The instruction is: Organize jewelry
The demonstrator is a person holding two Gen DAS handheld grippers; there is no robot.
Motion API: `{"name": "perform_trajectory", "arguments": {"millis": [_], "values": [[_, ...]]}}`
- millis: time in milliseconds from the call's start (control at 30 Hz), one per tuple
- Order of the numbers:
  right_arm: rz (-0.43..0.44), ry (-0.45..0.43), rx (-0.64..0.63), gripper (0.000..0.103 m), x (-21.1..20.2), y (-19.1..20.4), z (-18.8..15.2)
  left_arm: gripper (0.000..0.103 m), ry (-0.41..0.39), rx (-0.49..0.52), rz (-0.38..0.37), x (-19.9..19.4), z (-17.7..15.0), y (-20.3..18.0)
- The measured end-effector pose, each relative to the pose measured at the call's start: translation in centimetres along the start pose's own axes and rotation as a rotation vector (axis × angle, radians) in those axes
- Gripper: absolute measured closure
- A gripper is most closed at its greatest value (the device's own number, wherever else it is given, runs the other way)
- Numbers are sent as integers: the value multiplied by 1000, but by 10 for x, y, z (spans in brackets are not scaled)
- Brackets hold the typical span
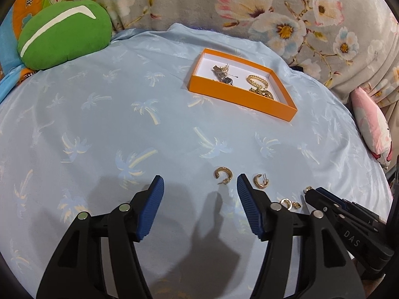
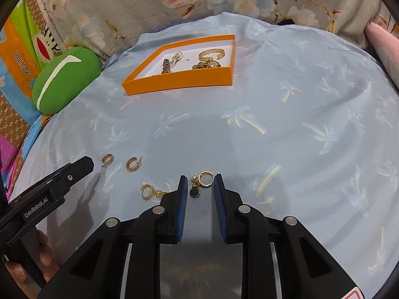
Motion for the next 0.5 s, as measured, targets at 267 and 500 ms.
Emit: {"name": "perform_trajectory", "arguments": {"millis": [267, 500], "values": [[-15, 1, 9, 91, 0, -1, 0, 44, 29, 28, -9, 5, 0, -7], [14, -3, 18, 91, -2, -4, -1, 44, 40, 30, -7, 8, 1, -9]]}}
Point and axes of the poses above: each gripper's, at about its wrist camera, not at the fingertips, and x roughly the way its jaws point, y to its left, z to its top, the point moved 2 cm from there along x, roughly the way its jaws point, and after that the axes turned 9 degrees about y, right-handed, at the moved point
